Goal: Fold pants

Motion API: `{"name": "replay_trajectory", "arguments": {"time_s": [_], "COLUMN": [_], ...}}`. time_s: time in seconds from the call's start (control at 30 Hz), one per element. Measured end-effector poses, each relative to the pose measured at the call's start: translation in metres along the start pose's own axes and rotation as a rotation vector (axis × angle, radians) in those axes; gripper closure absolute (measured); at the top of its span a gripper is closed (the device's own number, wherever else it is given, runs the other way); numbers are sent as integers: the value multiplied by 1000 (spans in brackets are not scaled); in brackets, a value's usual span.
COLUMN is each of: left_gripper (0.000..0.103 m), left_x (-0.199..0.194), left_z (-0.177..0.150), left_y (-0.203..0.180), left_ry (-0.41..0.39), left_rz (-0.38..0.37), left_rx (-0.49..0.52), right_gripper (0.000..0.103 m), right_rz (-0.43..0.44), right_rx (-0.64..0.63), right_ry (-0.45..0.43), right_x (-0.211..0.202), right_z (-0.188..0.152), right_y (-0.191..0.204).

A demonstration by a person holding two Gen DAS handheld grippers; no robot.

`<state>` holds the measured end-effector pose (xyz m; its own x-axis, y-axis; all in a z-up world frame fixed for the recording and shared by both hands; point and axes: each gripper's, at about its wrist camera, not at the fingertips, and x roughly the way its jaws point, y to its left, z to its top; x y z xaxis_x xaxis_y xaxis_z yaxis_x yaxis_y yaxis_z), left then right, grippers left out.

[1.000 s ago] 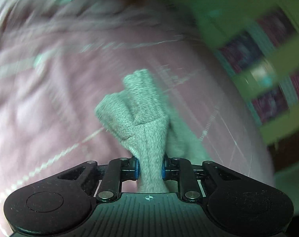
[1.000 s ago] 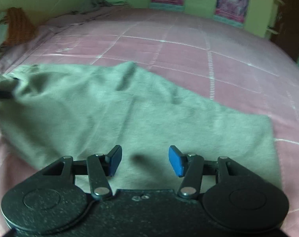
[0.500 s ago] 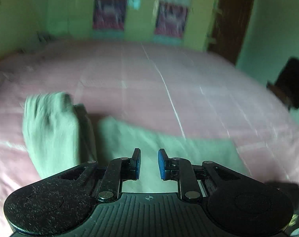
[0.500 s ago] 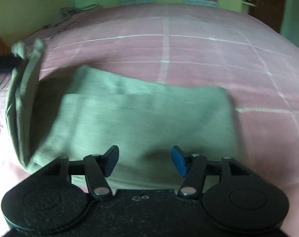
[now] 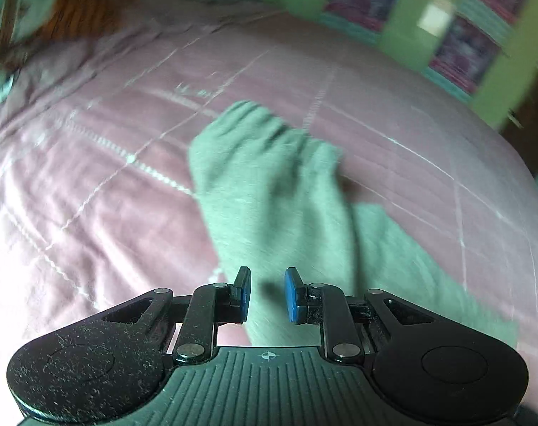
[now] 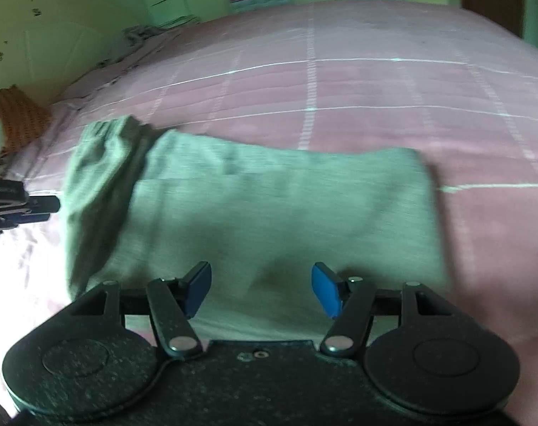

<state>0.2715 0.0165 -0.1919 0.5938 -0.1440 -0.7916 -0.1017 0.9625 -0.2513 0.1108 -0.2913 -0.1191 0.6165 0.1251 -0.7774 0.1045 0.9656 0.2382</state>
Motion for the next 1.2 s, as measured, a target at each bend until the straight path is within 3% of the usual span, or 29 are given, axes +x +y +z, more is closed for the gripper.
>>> {"name": "replay_trajectory", "arguments": {"time_s": [0.1, 0.17, 0.2, 0.3, 0.33, 0.4, 0.47, 0.53, 0.63, 0.83, 1.0, 1.07, 1.13, 1.2], "left_gripper": [83, 83, 76, 8, 6, 6, 6, 6, 6, 7, 15, 14, 14, 14], "left_x": [9, 11, 14, 23, 22, 24, 21, 13, 8, 28, 60, 65, 66, 65], "left_z": [7, 8, 10, 16, 15, 11, 7, 9, 20, 23, 15, 14, 14, 15], "left_y": [11, -8, -18, -37, -43, -54, -60, -51, -21, 37, 61, 59, 56, 58], "left_ry": [56, 38, 34, 63, 46, 50, 44, -7, -23, 23, 99, 95, 92, 90], "left_rz": [-49, -15, 3, -12, -16, -38, -6, 31, 81, 194, 199, 209, 213, 211], "left_rx": [-68, 8, 55, 90, 87, 98, 101, 53, -32, -97, -95, -57, -40, -49], "right_gripper": [41, 41, 41, 41, 41, 41, 41, 41, 40, 40, 40, 47, 85, 90], "right_rz": [48, 77, 71, 89, 91, 105, 122, 145, 186, 309, 283, 273, 289, 289], "right_rx": [-11, -30, -51, -79, -68, -43, -22, -6, 16, 72, 54, 38, 40, 35], "right_ry": [14, 23, 28, 44, 47, 51, 57, 55, 32, 85, 156, 165, 153, 142], "right_x": [13, 20, 25, 32, 34, 33, 33, 34, 40, 95, 148, 158, 160, 155], "right_z": [10, 17, 20, 20, 18, 13, 12, 19, 41, 94, 117, 119, 119, 116], "right_y": [23, 37, 45, 55, 54, 49, 45, 41, 43, 73, 101, 108, 112, 118]}}
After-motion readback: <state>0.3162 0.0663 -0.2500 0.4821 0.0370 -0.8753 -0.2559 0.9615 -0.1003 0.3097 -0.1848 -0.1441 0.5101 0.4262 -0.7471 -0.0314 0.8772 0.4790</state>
